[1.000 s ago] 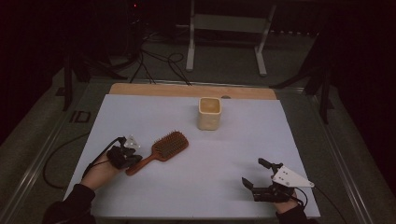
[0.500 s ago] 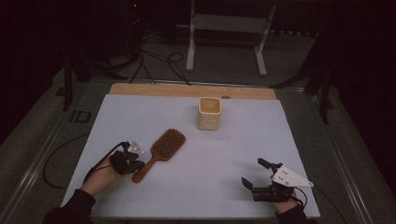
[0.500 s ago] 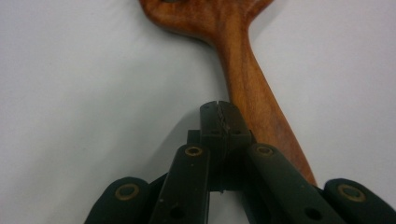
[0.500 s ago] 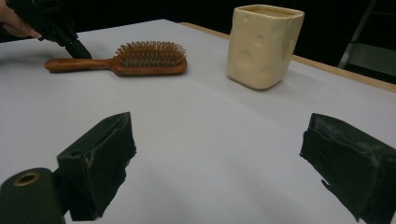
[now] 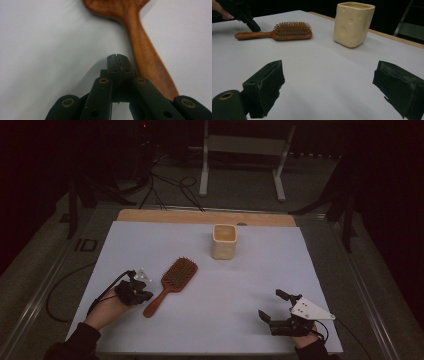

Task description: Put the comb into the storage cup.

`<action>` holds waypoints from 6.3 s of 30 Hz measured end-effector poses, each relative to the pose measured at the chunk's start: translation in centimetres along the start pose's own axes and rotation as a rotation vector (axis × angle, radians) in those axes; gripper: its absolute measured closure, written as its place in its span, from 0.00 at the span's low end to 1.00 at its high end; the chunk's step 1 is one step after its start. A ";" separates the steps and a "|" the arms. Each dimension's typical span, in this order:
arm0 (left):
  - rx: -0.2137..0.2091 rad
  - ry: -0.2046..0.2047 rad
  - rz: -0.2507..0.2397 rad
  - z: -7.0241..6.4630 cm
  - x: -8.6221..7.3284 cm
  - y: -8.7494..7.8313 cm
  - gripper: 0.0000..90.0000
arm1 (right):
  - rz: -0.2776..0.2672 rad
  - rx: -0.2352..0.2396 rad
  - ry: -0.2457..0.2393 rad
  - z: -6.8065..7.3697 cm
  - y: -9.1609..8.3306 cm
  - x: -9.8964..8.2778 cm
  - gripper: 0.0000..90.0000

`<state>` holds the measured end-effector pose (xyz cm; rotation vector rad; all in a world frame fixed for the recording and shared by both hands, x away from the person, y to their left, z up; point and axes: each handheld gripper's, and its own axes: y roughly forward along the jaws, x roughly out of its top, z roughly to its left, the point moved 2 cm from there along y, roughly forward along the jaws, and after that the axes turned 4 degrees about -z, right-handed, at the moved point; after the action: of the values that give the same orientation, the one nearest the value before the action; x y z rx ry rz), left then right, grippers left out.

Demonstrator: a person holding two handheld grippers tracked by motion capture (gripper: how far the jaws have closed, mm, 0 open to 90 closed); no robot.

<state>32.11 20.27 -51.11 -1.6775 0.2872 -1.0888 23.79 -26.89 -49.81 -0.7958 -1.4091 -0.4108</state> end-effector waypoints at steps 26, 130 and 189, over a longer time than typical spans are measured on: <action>-0.008 -0.091 -0.042 -1.7 4.0 -3.8 0.96 | 0.000 0.001 0.001 0.0 0.0 0.0 0.09; 0.161 -0.192 0.087 -3.6 4.9 2.9 0.82 | 0.005 0.000 -0.003 0.1 0.3 0.0 0.09; 0.101 -0.032 -0.547 -9.1 7.5 -0.5 0.82 | 0.014 0.001 0.024 0.2 0.5 0.4 0.09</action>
<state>29.09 9.77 -46.65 -1.7242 -0.2633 -1.4439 24.04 -26.34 -49.57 -0.7972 -1.3806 -0.4074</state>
